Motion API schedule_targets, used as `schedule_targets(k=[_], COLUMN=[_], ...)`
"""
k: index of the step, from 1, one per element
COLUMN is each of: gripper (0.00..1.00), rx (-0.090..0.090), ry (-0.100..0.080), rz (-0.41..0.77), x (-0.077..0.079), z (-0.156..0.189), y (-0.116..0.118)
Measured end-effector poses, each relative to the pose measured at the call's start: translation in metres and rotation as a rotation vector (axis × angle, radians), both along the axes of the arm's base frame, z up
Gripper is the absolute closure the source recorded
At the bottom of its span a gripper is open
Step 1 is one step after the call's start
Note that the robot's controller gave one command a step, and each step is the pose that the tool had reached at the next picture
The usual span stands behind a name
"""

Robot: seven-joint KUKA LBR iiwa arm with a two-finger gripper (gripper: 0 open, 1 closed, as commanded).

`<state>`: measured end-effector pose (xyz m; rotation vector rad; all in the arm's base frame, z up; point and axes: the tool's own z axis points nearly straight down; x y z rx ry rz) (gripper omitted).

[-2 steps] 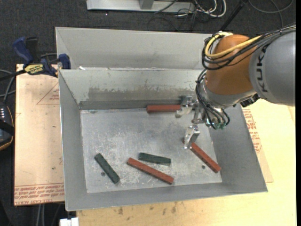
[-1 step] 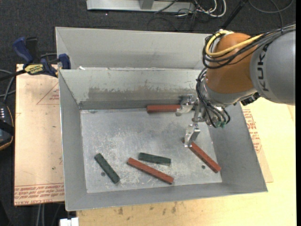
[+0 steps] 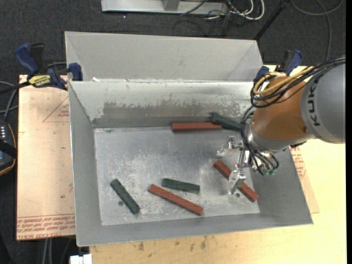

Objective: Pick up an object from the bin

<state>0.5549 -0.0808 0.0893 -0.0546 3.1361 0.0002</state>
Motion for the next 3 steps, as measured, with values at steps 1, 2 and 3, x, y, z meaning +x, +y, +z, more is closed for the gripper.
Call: schedule_targets(k=[1, 2, 3], gripper=[0.0, 0.0, 0.0], rx=[0.0, 0.002, 0.001], ry=[0.0, 0.005, -0.003], rz=[-0.015, -0.181, -0.141], x=[-0.006, -0.017, -0.021], z=[-0.006, 0.01, -0.015], y=[-0.008, -0.01, -0.013])
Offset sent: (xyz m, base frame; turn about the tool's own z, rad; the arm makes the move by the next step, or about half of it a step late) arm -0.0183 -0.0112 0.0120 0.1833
